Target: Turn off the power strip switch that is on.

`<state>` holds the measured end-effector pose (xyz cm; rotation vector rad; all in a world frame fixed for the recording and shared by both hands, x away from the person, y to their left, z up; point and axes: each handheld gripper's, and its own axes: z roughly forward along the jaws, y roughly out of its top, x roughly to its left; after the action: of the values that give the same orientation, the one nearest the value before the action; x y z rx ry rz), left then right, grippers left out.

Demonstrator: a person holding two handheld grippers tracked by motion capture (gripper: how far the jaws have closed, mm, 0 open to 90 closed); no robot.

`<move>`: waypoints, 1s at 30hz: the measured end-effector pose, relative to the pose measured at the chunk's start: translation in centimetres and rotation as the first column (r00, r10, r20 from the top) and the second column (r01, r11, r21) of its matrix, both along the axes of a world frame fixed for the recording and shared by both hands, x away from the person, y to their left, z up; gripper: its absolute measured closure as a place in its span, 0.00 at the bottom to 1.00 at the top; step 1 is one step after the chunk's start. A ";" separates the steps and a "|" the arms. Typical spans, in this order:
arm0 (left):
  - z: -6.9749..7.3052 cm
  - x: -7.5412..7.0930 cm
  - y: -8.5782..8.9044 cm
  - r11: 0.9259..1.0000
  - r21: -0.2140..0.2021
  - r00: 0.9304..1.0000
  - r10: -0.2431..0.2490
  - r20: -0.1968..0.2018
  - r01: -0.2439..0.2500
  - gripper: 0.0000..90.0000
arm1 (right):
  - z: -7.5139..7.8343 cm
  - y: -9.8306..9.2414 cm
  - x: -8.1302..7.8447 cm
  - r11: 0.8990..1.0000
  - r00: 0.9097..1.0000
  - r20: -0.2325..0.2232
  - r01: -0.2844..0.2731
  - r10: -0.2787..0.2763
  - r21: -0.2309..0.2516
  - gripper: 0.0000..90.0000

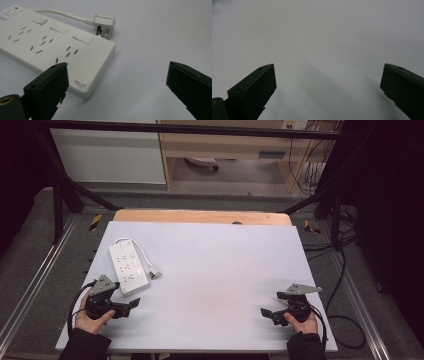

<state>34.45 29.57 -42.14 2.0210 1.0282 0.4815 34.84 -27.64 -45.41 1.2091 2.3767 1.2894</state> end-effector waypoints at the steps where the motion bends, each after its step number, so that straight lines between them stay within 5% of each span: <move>1: 0.0 0.0 0.0 1.000 -0.001 1.000 0.002 0.000 -0.002 0.04 | 0.0 0.0 0.0 1.000 1.000 0.000 0.000 0.000 0.000 0.01; 30: 1.2 0.9 0.5 0.999 0.018 0.999 0.043 -0.004 -0.043 0.04 | 0.1 -0.1 0.0 1.000 1.000 -0.007 0.010 -0.010 -0.005 0.01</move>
<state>35.35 30.03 -40.98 2.0207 1.0752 0.5105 34.82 -27.72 -45.35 1.2244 2.3745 1.2774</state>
